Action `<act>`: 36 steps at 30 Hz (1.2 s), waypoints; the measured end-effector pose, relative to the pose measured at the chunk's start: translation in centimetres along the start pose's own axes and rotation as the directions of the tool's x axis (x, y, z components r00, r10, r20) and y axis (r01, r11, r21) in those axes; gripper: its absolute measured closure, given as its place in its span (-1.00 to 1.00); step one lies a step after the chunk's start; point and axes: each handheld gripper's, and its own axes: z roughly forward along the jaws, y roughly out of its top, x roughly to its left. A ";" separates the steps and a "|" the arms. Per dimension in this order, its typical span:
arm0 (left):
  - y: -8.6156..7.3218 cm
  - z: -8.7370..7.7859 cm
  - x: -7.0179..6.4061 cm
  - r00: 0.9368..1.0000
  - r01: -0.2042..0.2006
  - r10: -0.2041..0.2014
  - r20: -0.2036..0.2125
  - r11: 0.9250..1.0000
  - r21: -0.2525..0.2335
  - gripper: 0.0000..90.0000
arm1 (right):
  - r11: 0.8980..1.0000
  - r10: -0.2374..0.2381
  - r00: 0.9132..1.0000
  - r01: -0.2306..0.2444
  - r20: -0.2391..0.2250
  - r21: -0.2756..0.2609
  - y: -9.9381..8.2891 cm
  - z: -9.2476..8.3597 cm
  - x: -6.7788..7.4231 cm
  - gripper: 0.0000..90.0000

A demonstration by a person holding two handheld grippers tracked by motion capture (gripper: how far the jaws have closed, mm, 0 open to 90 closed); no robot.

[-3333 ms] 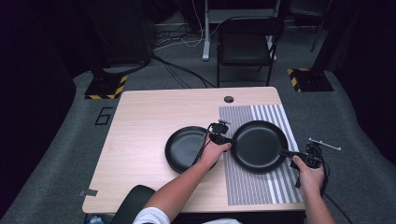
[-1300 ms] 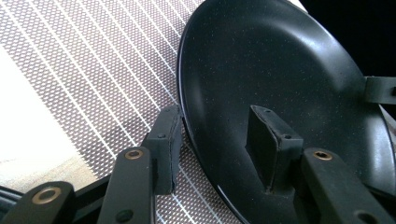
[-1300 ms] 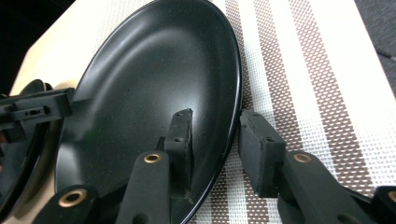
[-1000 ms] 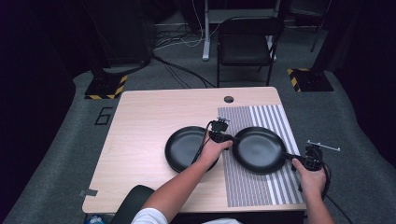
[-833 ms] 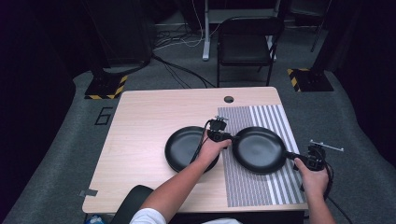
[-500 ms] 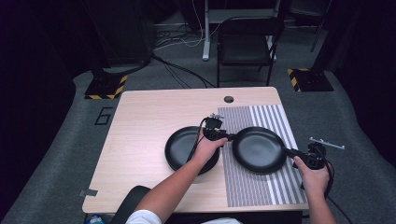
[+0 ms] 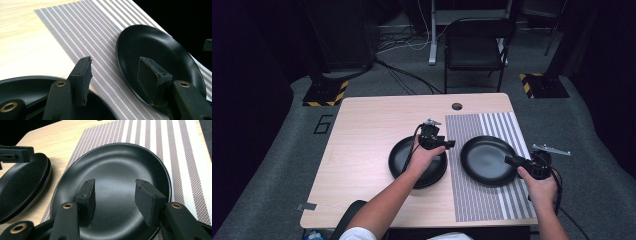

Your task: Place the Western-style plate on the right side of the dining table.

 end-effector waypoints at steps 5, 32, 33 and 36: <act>-0.4 -1.1 0.8 1.000 0.007 -0.008 -0.012 1.000 -0.018 -0.02 | 1.000 -0.012 1.000 0.012 0.003 0.000 0.2 0.2 0.4 0.12; -3.2 -7.1 5.6 0.993 0.032 -0.039 -0.111 0.998 -0.060 0.01 | 0.982 -0.166 0.982 0.173 -0.091 0.072 -1.2 0.8 4.7 0.12; -3.3 -7.2 5.7 0.993 0.033 -0.040 -0.114 0.998 -0.061 0.01 | 0.979 -0.184 0.978 0.192 -0.100 0.071 -1.3 0.8 5.1 0.12; -3.8 -7.4 6.1 0.991 0.040 -0.049 -0.125 0.997 -0.071 0.02 | 0.971 -0.217 0.967 0.228 -0.133 0.074 -1.7 1.0 6.0 0.12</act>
